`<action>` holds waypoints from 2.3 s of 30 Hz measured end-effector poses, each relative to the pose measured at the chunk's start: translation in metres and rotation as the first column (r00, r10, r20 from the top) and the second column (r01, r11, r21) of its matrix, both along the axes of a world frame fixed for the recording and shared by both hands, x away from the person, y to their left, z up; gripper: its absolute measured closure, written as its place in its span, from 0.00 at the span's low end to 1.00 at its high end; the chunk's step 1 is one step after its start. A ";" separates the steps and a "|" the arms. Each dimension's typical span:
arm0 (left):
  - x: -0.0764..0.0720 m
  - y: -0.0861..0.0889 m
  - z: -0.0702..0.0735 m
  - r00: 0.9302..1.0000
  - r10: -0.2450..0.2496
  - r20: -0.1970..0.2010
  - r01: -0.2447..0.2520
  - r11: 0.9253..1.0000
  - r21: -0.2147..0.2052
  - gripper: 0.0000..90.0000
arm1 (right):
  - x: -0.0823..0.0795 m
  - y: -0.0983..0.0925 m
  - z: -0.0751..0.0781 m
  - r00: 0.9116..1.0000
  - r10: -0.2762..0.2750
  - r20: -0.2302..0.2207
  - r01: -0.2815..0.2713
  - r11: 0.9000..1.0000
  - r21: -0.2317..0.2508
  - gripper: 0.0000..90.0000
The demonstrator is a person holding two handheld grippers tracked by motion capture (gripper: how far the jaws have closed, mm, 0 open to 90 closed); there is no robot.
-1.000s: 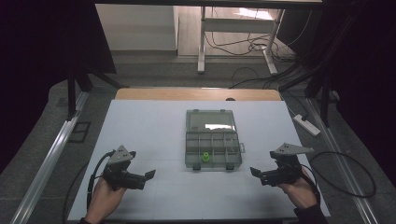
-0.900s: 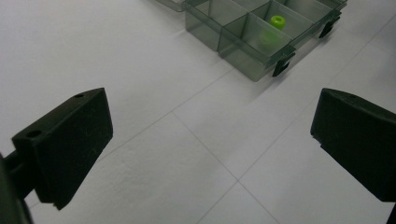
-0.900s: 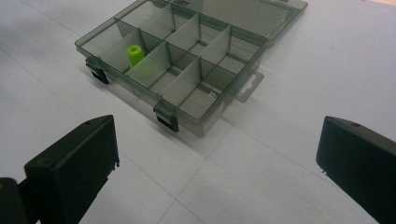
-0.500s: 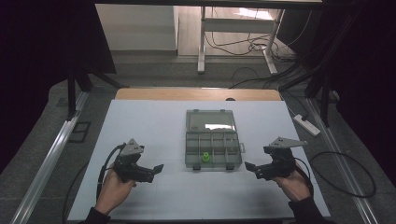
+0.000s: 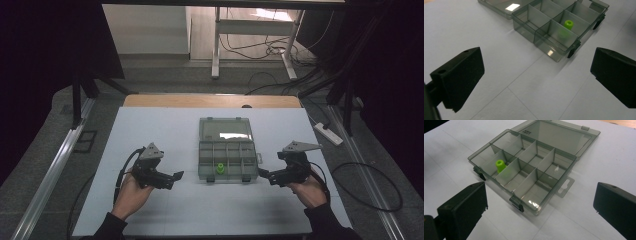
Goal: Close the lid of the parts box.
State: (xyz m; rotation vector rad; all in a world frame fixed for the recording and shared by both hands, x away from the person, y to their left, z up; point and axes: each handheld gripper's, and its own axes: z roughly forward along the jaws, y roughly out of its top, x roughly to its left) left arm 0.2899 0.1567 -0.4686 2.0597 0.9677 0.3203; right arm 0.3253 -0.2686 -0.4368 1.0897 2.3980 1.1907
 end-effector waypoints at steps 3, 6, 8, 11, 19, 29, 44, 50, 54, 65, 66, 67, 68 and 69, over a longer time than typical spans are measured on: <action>0.004 -0.002 0.000 1.000 -0.002 -0.003 0.002 1.000 0.000 0.00 | 0.004 0.002 0.001 1.000 0.002 0.005 -0.002 1.000 -0.002 0.00; 0.008 -0.006 0.000 1.000 -0.002 0.000 0.002 1.000 -0.006 0.00 | 0.007 0.005 0.002 1.000 0.007 -0.001 -0.007 1.000 0.000 0.00; 0.010 -0.007 0.001 1.000 -0.003 0.000 0.003 1.000 -0.009 0.00 | 0.008 0.006 0.003 1.000 0.008 -0.003 -0.008 1.000 0.000 0.00; 0.014 -0.010 0.002 1.000 0.002 0.001 -0.002 1.000 -0.018 0.00 | 0.012 0.010 0.004 1.000 0.012 -0.009 -0.012 1.000 0.004 0.00; 0.024 -0.019 0.002 1.000 0.011 0.000 -0.011 1.000 -0.005 0.00 | 0.024 0.018 0.001 1.000 0.026 -0.011 -0.026 0.999 -0.025 0.00; 0.037 -0.022 0.000 1.000 0.002 -0.006 -0.002 1.000 -0.007 0.00 | 0.040 0.024 -0.001 1.000 0.017 -0.017 -0.018 0.999 -0.040 0.00; 0.053 -0.026 -0.005 1.000 0.005 0.000 -0.005 1.000 0.004 0.00 | 0.066 0.034 -0.006 0.999 0.013 -0.051 -0.014 1.000 -0.017 0.00; 0.058 -0.027 -0.005 1.000 0.001 0.008 -0.001 1.000 -0.006 0.00 | 0.074 0.037 -0.009 0.998 0.013 -0.053 -0.015 0.999 -0.029 0.00; 0.063 -0.028 -0.006 1.000 -0.008 0.016 0.008 1.000 -0.011 0.00 | 0.082 0.040 -0.011 0.998 0.013 -0.060 -0.016 0.999 -0.045 0.00; 0.076 -0.029 -0.010 1.000 -0.016 0.002 0.016 0.999 -0.036 0.00 | 0.098 0.045 -0.014 0.999 -0.013 -0.049 0.010 0.999 -0.052 0.00; 0.078 -0.029 -0.010 1.000 -0.015 -0.001 0.015 0.999 -0.039 0.00 | 0.098 0.045 -0.014 0.999 -0.013 -0.049 0.010 0.999 -0.052 0.00; 0.080 -0.030 -0.010 1.000 -0.013 -0.001 0.013 0.999 -0.034 0.00 | 0.101 0.046 -0.016 0.998 -0.020 -0.052 0.018 0.999 -0.050 0.00; 0.081 -0.030 -0.011 1.000 -0.014 -0.003 0.014 0.999 -0.032 0.00 | 0.102 0.046 -0.016 0.998 -0.022 -0.053 0.020 0.999 -0.050 0.00; 0.082 -0.030 -0.011 1.000 -0.015 -0.005 0.014 0.999 -0.031 0.00 | 0.103 0.046 -0.017 0.998 -0.024 -0.055 0.021 0.999 -0.049 0.00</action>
